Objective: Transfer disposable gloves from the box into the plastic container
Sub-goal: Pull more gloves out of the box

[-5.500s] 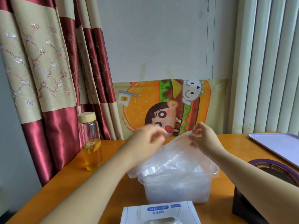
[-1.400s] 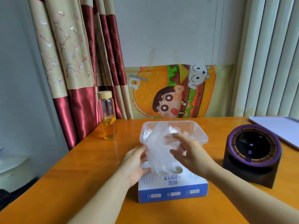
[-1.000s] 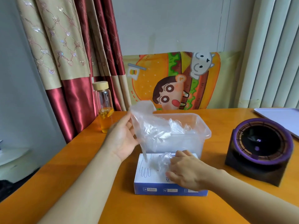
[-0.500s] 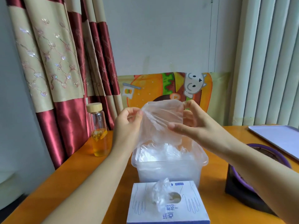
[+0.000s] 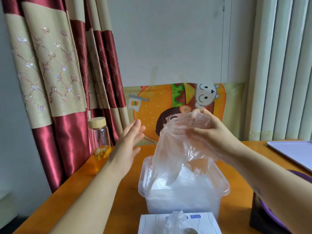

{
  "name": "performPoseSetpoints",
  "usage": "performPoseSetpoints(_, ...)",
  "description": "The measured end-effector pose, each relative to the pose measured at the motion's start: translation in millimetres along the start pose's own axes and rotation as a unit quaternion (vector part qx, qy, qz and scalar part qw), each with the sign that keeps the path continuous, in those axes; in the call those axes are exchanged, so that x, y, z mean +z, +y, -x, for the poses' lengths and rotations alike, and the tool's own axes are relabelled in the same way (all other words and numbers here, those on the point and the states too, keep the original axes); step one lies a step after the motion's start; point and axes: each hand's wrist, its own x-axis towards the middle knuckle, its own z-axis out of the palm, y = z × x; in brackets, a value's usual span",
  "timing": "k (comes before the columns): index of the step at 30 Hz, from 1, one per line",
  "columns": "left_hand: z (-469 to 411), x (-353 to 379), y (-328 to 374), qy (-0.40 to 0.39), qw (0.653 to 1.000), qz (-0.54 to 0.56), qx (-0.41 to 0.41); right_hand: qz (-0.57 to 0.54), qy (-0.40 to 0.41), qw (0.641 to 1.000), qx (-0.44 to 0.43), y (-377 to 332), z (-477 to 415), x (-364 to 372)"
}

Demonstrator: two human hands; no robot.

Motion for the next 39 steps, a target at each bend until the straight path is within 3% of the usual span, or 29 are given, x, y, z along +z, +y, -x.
performPoseSetpoints(2, -8, -2, -11, -0.084, 0.987, 0.034, -0.129, -0.037, -0.034, 0.998, 0.029, 2, -8, -1)
performPoseSetpoints(4, -14, 1, -23, -0.170, 0.966, 0.072, -0.184, -0.086, -0.071, 0.992, 0.055, 2, -14, 1)
performPoseSetpoints(6, -18, 4, -32, -0.243, 0.941, 0.127, -0.199, -0.095, -0.111, 0.987, 0.065, -1, -17, 4)
performPoseSetpoints(9, -17, 11, -37, -0.310, 0.913, 0.211, -0.159, -0.139, -0.166, 0.974, 0.070, -10, -17, 4)
performPoseSetpoints(12, -18, 6, -39, -0.280, 0.920, 0.235, -0.142, -0.162, -0.180, 0.966, 0.090, -7, -19, -5)
performPoseSetpoints(15, -28, -10, -34, -0.190, 0.957, 0.167, -0.143, -0.036, -0.095, 0.985, 0.143, 14, -25, -23)
performPoseSetpoints(16, -33, -13, -32, -0.153, 0.972, 0.109, -0.142, 0.037, -0.046, 0.984, 0.170, 24, -25, -30)
performPoseSetpoints(18, -44, -17, -30, -0.079, 0.981, -0.120, -0.129, 0.235, -0.005, 0.955, 0.182, 42, -23, -37)
performPoseSetpoints(20, -58, -19, -33, -0.022, 0.919, -0.385, -0.085, 0.385, -0.031, 0.906, 0.171, 58, -19, -37)
performPoseSetpoints(22, -64, -12, -34, 0.051, 0.833, -0.551, 0.007, 0.420, -0.053, 0.890, 0.171, 76, -16, -33)
performPoseSetpoints(24, -57, 8, -26, 0.052, 0.809, -0.569, 0.134, 0.450, -0.062, 0.875, 0.171, 92, -14, -31)
performPoseSetpoints(25, -52, 20, -23, -0.015, 0.815, -0.556, 0.164, 0.464, -0.064, 0.866, 0.175, 99, -14, -29)
performPoseSetpoints(27, -41, 41, -29, -0.203, 0.792, -0.566, 0.107, 0.486, -0.078, 0.849, 0.191, 107, -11, -25)
performPoseSetpoints(29, -35, 51, -43, -0.340, 0.705, -0.622, -0.016, 0.565, -0.104, 0.797, 0.185, 108, -6, -22)
performPoseSetpoints(31, -37, 52, -56, -0.376, 0.641, -0.663, -0.088, 0.692, -0.081, 0.712, 0.093, 102, -2, -19)
performPoseSetpoints(32, -39, 51, -63, -0.378, 0.632, -0.668, -0.105, 0.717, -0.059, 0.694, 0.033, 96, -1, -16)
performPoseSetpoints(34, -42, 52, -74, -0.389, 0.621, -0.667, -0.133, 0.674, -0.054, 0.736, -0.043, 88, -2, -7)
performPoseSetpoints(36, -44, 55, -84, -0.402, 0.595, -0.680, -0.151, 0.591, -0.128, 0.796, -0.003, 92, -2, 1)
performPoseSetpoints(37, -43, 55, -87, -0.403, 0.582, -0.689, -0.155, 0.581, -0.195, 0.789, 0.047, 99, -2, 4)
performPoseSetpoints(39, -44, 56, -95, -0.405, 0.566, -0.699, -0.162, 0.589, -0.319, 0.728, 0.145, 120, -5, 2)
